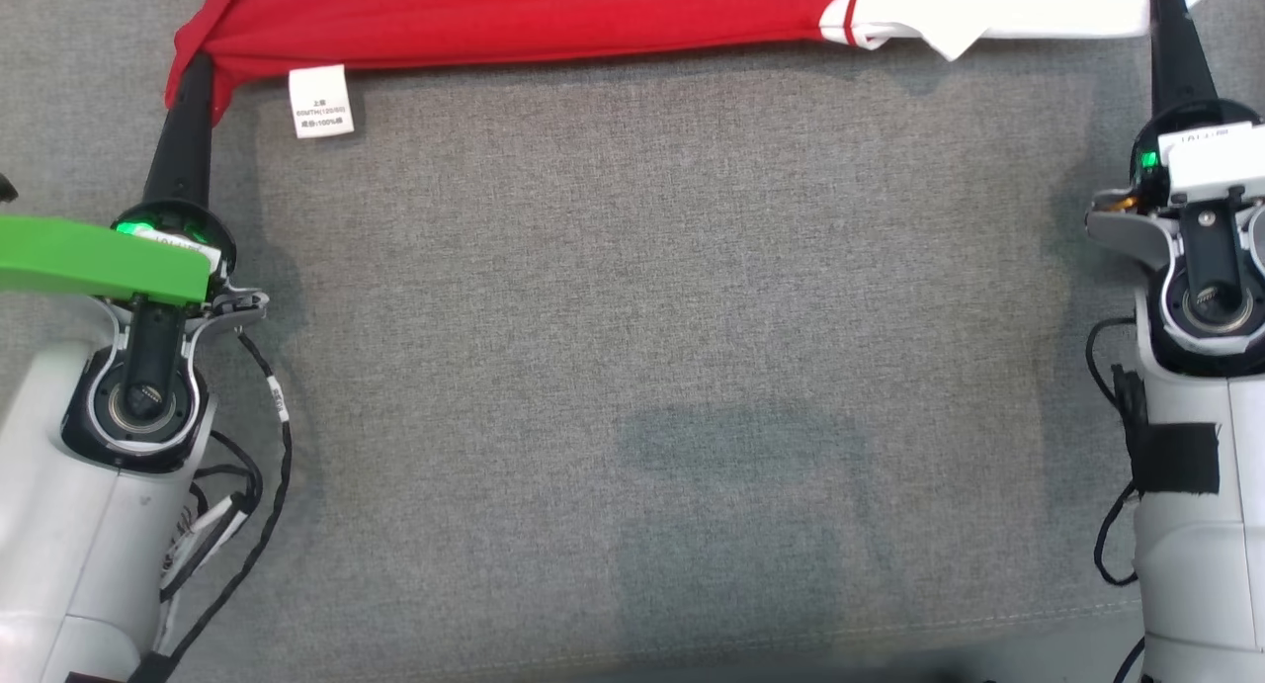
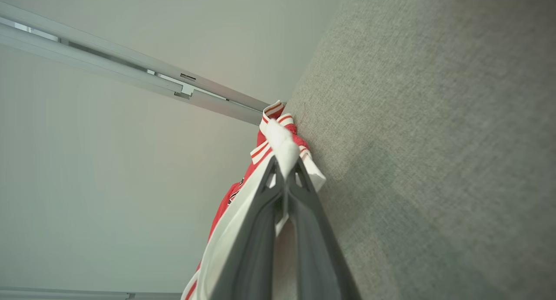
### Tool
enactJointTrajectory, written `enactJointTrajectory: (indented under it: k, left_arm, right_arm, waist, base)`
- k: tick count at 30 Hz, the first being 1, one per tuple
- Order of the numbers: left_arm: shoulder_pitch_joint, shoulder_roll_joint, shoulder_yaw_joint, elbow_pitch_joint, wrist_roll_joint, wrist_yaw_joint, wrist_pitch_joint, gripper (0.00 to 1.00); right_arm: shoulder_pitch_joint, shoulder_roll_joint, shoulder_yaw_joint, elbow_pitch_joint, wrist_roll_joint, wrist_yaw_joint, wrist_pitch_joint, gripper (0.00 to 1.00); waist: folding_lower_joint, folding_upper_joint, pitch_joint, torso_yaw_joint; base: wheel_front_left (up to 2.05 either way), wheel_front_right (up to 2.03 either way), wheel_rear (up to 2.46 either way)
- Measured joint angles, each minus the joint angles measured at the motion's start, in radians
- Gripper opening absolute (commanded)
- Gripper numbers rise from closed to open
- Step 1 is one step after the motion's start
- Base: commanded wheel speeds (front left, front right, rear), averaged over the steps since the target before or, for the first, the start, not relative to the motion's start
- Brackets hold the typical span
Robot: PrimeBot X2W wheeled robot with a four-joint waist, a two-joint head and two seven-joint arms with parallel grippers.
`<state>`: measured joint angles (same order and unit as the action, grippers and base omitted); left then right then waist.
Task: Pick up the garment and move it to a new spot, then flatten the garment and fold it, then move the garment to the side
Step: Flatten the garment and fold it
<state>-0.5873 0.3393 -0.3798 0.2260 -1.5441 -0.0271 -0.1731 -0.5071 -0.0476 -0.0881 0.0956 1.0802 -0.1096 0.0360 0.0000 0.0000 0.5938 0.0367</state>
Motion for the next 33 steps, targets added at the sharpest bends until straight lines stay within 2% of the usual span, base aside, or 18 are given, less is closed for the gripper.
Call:
enactJointTrajectory:
  k: [5,11,13,16,21,27,33]
  left_arm:
    - [0.025,-0.029,0.012,0.033,-0.024,-0.072,-0.018,0.0]
    - [0.097,-0.036,-0.004,0.042,-0.054,-0.086,-0.012,0.0]
    - [0.134,-0.033,-0.025,0.041,-0.053,-0.087,-0.003,0.0]
    - [0.2,-0.015,-0.064,0.039,-0.04,-0.088,0.009,0.0]
    - [0.325,0.003,-0.107,0.035,-0.022,-0.105,0.024,0.0]
    - [0.498,0.012,-0.122,0.02,-0.043,-0.106,0.041,0.0]
    - [0.647,0.03,-0.167,-0.044,-0.087,-0.11,0.086,0.0]
  right_arm:
    - [0.064,-0.003,0.013,-0.002,0.025,0.056,-0.02,0.0]
    - [0.147,-0.003,0.062,0.002,0.005,0.101,-0.026,0.0]
    - [0.195,-0.008,0.068,-0.001,-0.006,0.106,-0.02,0.0]
    - [0.295,-0.051,0.071,-0.001,-0.035,0.114,0.001,0.0]
    - [0.499,-0.114,0.041,0.014,-0.059,0.109,0.02,0.0]
    - [0.67,-0.126,0.005,0.014,-0.037,0.111,0.046,0.0]
    - [0.803,-0.151,-0.012,-0.001,-0.006,0.131,0.089,0.0]
  waist:
    - [0.0,0.0,-0.034,0.008]
    - [0.0,0.0,-0.087,0.012]
    - [0.0,0.0,-0.107,0.014]
    - [-0.0001,0.0,-0.136,0.018]
    - [-0.0001,0.0,-0.187,0.027]
    - [-0.0001,0.0,-0.247,0.03]
    - [-0.0001,0.0,-0.288,0.027]
  base:
    - [0.0,0.0,0.0]
    - [0.0,0.0,0.0]
    - [0.0,0.0,0.0]
    - [0.0,0.0,0.0]
    - [0.0,0.0,0.0]
    - [0.0,0.0,0.0]
    - [0.0,0.0,0.0]
